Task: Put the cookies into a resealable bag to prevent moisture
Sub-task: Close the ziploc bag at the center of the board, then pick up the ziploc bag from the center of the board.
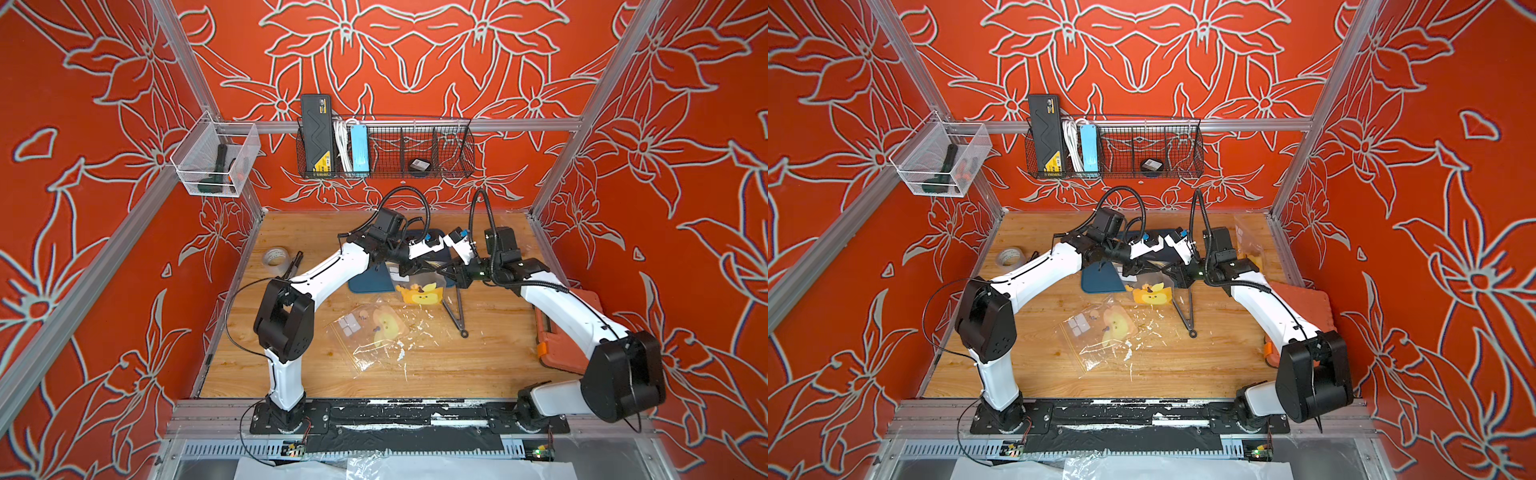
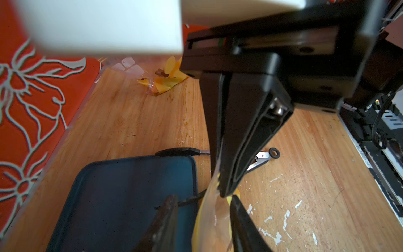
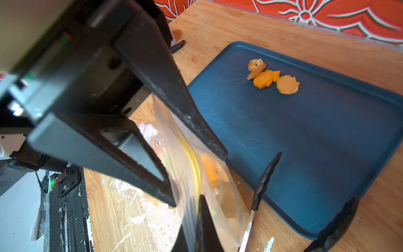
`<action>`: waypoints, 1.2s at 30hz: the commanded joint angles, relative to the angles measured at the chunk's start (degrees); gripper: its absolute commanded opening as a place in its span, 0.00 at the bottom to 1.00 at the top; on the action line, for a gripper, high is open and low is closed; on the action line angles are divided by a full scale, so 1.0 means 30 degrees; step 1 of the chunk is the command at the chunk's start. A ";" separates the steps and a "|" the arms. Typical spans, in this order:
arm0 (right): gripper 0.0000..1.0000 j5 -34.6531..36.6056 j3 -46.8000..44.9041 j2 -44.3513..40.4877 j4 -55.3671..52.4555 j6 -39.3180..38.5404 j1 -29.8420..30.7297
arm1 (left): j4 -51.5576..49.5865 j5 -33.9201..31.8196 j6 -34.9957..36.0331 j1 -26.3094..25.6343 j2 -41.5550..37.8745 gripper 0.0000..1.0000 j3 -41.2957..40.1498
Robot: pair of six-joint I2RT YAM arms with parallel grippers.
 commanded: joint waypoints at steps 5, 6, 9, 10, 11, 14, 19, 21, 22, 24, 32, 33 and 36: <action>0.00 -0.0601 -0.0100 -0.0404 0.0378 -0.0310 -0.0018 | -0.0480 -0.0097 0.0484 0.0008 0.0381 0.25 0.0282; 0.00 -0.0560 -0.0101 -0.0397 0.0387 -0.0313 -0.0016 | -0.0465 -0.0068 0.0457 0.0001 0.0345 0.25 0.0282; 0.00 -0.0473 -0.0072 -0.0324 0.0278 -0.0405 -0.0016 | -0.0465 0.0020 0.0400 0.0001 0.0302 0.19 0.0316; 0.00 -0.0418 -0.0072 -0.0317 0.0295 -0.0405 -0.0001 | -0.0465 0.0021 0.0425 -0.0007 0.0281 0.16 0.0311; 0.00 -0.0385 -0.0072 -0.0317 0.0257 -0.0409 -0.0020 | -0.0465 -0.0001 0.0442 0.0008 0.0277 0.12 0.0333; 0.00 -0.0167 -0.0072 -0.0419 0.0256 -0.0407 -0.0009 | -0.0524 -0.0175 0.0507 0.0008 0.0204 0.04 0.0181; 0.00 0.0974 -0.0178 -0.0718 0.0408 -0.0041 -0.0049 | -0.0350 -0.0703 0.0550 0.0088 -0.0161 0.00 -0.0427; 0.00 0.1711 -0.0218 -0.0813 0.0416 0.0108 -0.0063 | -0.0210 -0.0741 0.0517 0.0225 -0.0369 0.00 -0.0646; 0.00 0.2075 -0.0218 -0.0865 0.0358 0.0204 -0.0103 | -0.0173 -0.0741 0.0471 0.0340 -0.0461 0.00 -0.0754; 0.00 0.2413 -0.0301 -0.0972 0.0417 0.0323 -0.0191 | -0.0115 -0.0684 0.0381 0.0545 -0.0613 0.00 -0.0908; 0.00 0.3545 -0.0658 -0.1166 0.0637 0.0675 -0.0419 | 0.0121 -0.0543 0.0246 0.1346 -0.1323 0.00 -0.2095; 0.00 0.3620 -0.0660 -0.1134 0.0596 0.0675 -0.0440 | 0.0121 -0.0509 0.0214 0.1481 -0.1402 0.00 -0.2240; 0.00 0.3830 -0.0716 -0.1202 0.0708 0.0712 -0.0514 | 0.0345 -0.0419 0.0138 0.1827 -0.1672 0.00 -0.2722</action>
